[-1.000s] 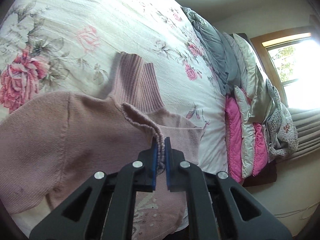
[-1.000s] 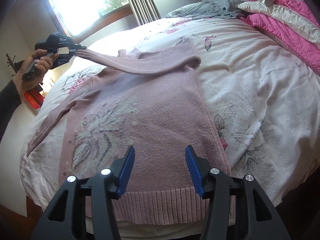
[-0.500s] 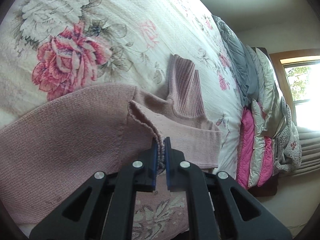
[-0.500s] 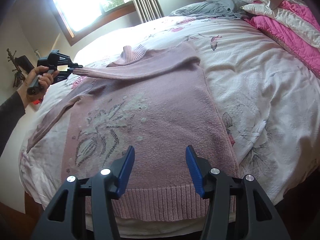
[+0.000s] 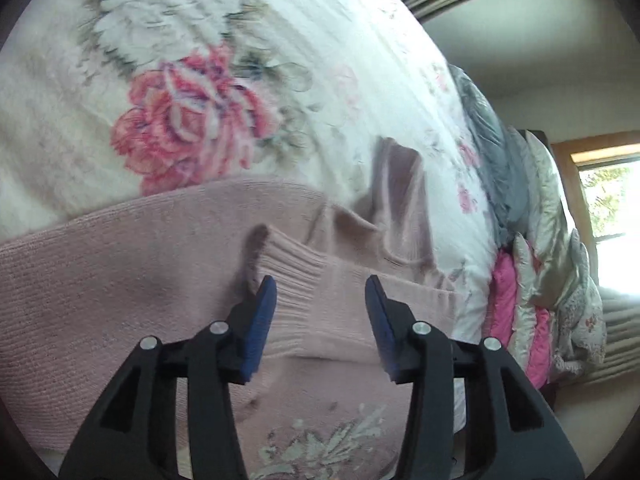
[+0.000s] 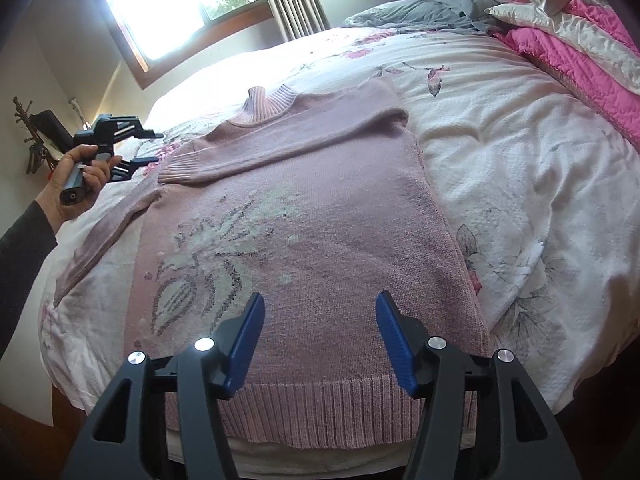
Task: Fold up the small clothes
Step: 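Grasp the folded sleeve cuff with the left gripper and lay it flat, then grasp the other sleeve cuff with the left gripper and lift it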
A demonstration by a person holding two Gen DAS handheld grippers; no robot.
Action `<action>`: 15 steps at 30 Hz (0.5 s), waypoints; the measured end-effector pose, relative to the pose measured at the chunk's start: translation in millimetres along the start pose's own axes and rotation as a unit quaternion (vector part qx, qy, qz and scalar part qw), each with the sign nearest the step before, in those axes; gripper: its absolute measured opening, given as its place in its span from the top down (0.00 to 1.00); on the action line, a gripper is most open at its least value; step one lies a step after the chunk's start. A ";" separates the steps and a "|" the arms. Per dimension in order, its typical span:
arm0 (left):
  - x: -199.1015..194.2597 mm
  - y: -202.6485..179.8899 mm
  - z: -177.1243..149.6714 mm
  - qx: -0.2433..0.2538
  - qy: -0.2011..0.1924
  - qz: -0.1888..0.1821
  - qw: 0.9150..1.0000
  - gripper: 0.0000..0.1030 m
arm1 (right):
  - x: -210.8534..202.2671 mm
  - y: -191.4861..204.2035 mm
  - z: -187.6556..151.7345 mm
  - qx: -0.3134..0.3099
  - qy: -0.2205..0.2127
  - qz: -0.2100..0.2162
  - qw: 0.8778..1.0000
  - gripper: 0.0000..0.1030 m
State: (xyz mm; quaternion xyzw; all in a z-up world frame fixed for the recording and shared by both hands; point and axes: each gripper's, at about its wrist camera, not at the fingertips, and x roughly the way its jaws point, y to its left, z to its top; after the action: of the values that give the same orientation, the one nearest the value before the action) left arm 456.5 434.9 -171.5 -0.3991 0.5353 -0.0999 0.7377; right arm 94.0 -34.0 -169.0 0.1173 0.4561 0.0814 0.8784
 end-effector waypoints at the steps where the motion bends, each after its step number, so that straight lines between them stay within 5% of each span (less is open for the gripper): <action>1: 6.2 -8.5 -3.3 0.011 0.015 -0.012 1.000 0.53 | 1.4 1.1 -0.5 0.000 0.000 0.002 1.000 0.43; 5: 46.4 -18.2 -19.5 0.036 0.057 0.015 0.998 0.53 | 6.0 3.3 -2.6 0.006 0.005 0.011 1.000 0.43; 8: 71.8 6.3 -24.0 0.006 0.069 0.038 0.997 0.54 | 5.6 2.9 -4.5 0.006 0.006 0.010 1.000 0.42; 12: 70.9 29.8 -23.0 -0.020 0.066 0.028 0.997 0.77 | 7.5 -5.8 -4.4 0.016 0.014 0.006 1.000 0.42; 15: 55.2 32.7 -23.9 -0.021 0.061 0.028 0.998 0.79 | 7.0 -7.1 -3.0 0.019 0.013 0.009 1.000 0.42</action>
State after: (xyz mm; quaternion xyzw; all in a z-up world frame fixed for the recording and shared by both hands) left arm 449.0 413.3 -236.0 -0.3926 0.5922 -0.0924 0.6976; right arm 95.8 -38.7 -178.1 0.1367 0.4679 0.0818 0.8693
